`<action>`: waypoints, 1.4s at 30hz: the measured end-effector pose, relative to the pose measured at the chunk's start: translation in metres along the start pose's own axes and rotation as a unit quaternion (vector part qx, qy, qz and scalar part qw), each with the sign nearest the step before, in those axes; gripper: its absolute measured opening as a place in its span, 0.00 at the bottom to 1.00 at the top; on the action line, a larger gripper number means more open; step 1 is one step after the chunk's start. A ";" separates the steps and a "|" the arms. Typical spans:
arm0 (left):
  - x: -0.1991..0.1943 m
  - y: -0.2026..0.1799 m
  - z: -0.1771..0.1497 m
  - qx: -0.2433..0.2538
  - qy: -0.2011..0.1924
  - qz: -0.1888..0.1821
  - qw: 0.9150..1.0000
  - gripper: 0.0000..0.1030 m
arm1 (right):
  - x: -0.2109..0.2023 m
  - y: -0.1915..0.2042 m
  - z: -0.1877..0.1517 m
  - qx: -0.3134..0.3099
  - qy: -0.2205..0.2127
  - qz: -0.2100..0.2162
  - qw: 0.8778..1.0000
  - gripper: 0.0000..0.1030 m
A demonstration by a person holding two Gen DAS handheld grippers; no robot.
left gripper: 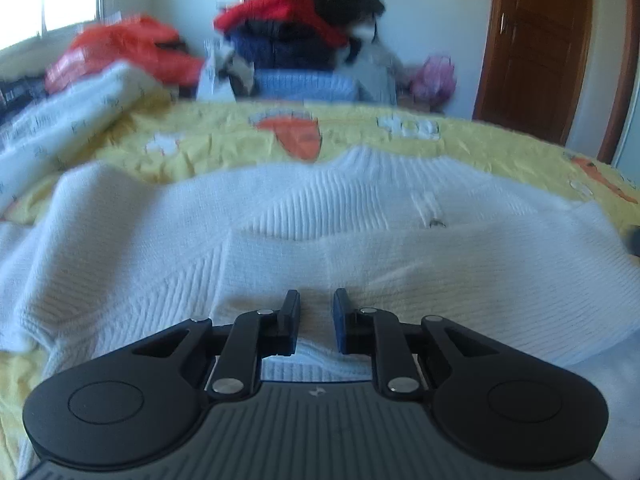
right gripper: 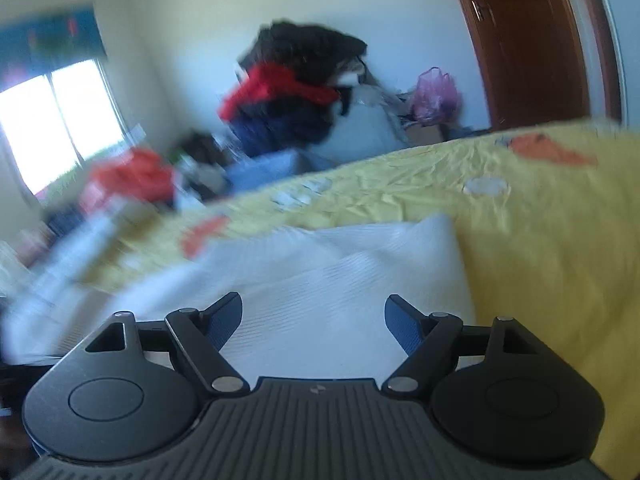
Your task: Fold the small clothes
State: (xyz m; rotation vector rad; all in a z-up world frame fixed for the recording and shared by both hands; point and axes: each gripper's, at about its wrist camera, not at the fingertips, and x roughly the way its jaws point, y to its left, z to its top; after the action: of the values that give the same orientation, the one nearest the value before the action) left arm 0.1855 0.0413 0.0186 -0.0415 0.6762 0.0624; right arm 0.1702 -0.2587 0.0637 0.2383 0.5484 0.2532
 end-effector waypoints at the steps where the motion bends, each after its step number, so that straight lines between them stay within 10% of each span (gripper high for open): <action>1: 0.000 -0.001 -0.002 0.004 -0.006 0.002 1.000 0.17 | 0.014 0.001 0.003 -0.018 0.013 -0.015 1.000 0.78; 7: -0.002 0.008 -0.012 -0.019 -0.023 -0.020 0.999 0.17 | 0.054 0.016 -0.026 -0.138 0.045 -0.094 0.985 0.84; 15: -0.027 0.038 -0.018 -0.077 -0.041 -0.035 0.996 0.20 | 0.052 0.010 -0.026 -0.125 0.049 -0.090 0.987 0.86; 19: -0.073 0.110 -0.033 -0.140 -0.091 0.023 0.986 0.87 | 0.052 0.012 -0.024 -0.125 0.047 -0.091 0.987 0.86; 24: -0.099 0.246 -0.040 -0.267 -0.118 0.184 0.938 0.96 | 0.051 0.012 -0.025 -0.124 0.047 -0.089 0.987 0.87; 30: -0.095 0.385 -0.068 -0.500 -0.081 0.149 0.849 0.95 | 0.051 0.012 -0.024 -0.124 0.047 -0.089 0.987 0.87; 33: -0.090 0.404 -0.074 -0.526 -0.078 0.118 0.839 0.94 | 0.051 0.011 -0.024 -0.124 0.047 -0.089 0.987 0.87; 37: -0.078 0.408 -0.071 -0.529 -0.067 0.076 0.842 0.60 | 0.051 0.012 -0.024 -0.124 0.047 -0.088 0.987 0.87; 42: -0.076 0.412 -0.074 -0.564 -0.074 0.027 0.822 0.59 | 0.051 0.012 -0.024 -0.124 0.047 -0.088 0.987 0.87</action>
State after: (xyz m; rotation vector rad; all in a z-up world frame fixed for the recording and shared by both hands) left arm 0.0505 0.4441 0.0013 -1.1590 0.4015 0.5155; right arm 0.1972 -0.2288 0.0226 -0.0639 0.6211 0.1591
